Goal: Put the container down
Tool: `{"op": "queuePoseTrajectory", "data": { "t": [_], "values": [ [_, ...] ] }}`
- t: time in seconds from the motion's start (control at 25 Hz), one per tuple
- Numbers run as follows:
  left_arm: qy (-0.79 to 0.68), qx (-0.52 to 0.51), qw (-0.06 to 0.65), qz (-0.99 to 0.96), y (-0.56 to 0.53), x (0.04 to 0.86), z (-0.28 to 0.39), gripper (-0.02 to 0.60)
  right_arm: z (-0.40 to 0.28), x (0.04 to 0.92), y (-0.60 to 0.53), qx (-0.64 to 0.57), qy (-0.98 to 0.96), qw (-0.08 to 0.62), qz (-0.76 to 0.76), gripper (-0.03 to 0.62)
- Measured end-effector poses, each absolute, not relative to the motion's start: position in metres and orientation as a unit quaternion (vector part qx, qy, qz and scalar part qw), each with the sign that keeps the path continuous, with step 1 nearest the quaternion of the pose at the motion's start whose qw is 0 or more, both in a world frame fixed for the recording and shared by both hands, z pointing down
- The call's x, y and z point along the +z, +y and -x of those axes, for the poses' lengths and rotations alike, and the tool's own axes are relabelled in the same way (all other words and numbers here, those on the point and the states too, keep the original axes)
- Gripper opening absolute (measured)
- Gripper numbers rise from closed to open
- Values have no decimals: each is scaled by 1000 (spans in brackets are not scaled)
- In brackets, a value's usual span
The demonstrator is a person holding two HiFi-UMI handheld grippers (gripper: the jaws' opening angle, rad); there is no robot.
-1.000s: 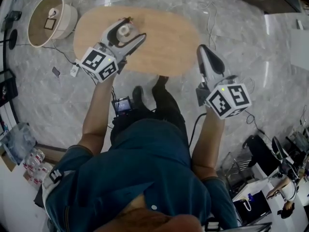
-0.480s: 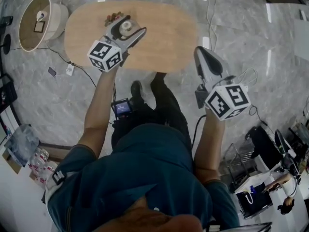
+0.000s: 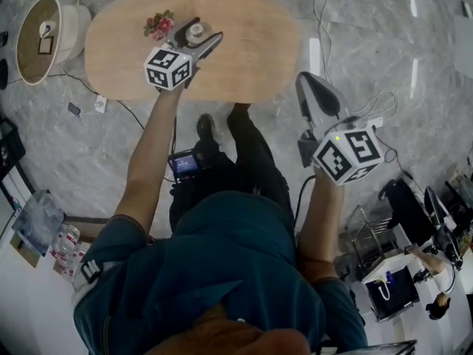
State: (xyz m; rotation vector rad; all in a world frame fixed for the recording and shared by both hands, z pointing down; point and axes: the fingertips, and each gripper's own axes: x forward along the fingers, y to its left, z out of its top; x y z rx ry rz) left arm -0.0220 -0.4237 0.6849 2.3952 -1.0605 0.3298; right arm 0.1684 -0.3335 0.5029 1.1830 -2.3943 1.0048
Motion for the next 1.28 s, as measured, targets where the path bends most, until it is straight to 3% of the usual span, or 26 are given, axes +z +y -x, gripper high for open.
{"op": "queuePoseTrajectory", "data": {
  "t": [0.72,1.28],
  "values": [
    [-358,229,323,-846,-429,865,-3,336,-193,573,-327,405,-796,169,-417,11],
    [-320,301,330,-836,-411,942,-11,336,-204,600,-324,427,-782,180,-417,11]
  ]
}}
